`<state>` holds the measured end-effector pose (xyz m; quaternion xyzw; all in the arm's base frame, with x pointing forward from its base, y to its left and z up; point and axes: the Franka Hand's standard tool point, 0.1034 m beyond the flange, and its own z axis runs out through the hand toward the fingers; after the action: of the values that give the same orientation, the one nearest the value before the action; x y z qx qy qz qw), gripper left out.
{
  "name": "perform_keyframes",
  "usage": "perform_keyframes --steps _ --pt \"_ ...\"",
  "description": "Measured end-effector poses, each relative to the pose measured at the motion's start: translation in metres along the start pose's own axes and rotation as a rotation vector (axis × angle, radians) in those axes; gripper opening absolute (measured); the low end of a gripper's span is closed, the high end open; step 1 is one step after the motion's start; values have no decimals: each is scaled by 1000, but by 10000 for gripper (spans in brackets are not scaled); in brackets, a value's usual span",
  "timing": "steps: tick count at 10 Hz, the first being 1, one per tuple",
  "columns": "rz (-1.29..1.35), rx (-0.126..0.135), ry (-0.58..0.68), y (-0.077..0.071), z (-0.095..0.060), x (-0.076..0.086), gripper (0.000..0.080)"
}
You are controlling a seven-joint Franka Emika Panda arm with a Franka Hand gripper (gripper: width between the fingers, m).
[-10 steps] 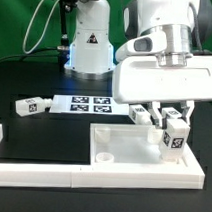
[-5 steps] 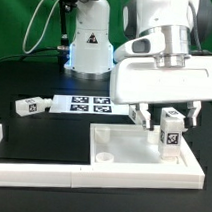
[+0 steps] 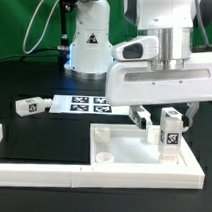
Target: Assemble one leg
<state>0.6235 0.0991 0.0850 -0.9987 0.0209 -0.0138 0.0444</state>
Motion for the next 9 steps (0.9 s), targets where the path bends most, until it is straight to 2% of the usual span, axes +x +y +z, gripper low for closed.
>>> perform_keyframes --steps 2,4,6,7,8,9 --pt "2 0 -84 -7 4 4 649" --pt "2 1 -81 -10 2 10 649" --pt "28 1 -81 -10 2 10 407" --pt "41 0 -81 -10 2 10 407" --pt "82 0 -82 -10 2 9 285" --pt "167 -4 -82 -11 2 9 286"
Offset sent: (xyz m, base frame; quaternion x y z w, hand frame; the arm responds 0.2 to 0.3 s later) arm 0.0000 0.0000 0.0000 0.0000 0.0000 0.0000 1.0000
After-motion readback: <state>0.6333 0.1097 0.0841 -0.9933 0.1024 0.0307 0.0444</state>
